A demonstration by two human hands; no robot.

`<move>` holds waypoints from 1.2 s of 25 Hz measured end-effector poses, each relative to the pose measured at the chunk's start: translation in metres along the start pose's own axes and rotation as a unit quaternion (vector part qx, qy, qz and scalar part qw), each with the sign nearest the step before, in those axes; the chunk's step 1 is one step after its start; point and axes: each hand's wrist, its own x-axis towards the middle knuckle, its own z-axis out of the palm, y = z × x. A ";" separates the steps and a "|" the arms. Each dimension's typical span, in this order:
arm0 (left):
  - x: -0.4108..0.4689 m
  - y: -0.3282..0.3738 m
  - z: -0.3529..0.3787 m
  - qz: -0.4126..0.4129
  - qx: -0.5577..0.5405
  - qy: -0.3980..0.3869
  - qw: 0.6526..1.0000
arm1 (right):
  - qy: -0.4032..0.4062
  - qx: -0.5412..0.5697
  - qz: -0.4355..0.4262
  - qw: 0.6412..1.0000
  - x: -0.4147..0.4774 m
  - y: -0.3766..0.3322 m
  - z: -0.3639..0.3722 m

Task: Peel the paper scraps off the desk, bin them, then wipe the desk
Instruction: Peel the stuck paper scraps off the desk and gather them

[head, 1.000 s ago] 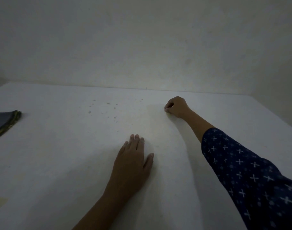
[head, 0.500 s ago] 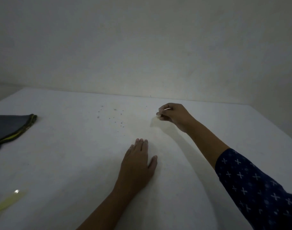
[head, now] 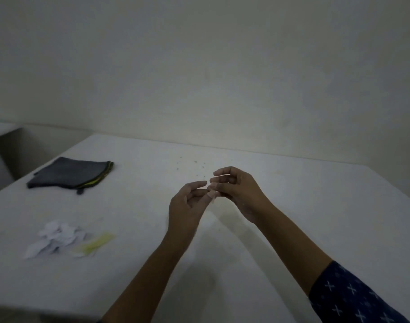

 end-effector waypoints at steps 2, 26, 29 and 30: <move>-0.008 0.011 -0.020 -0.009 -0.037 0.016 0.999 | -0.008 0.009 -0.001 1.000 -0.003 0.002 0.021; -0.047 0.009 -0.235 -0.134 0.053 0.107 0.984 | -0.131 -0.155 0.075 0.976 -0.010 0.057 0.200; -0.045 0.002 -0.232 -0.111 0.171 0.135 0.970 | -0.103 -0.250 0.050 0.962 -0.005 0.064 0.209; -0.045 0.000 -0.229 -0.103 0.208 0.141 0.962 | -0.095 -0.278 0.040 0.955 -0.004 0.066 0.209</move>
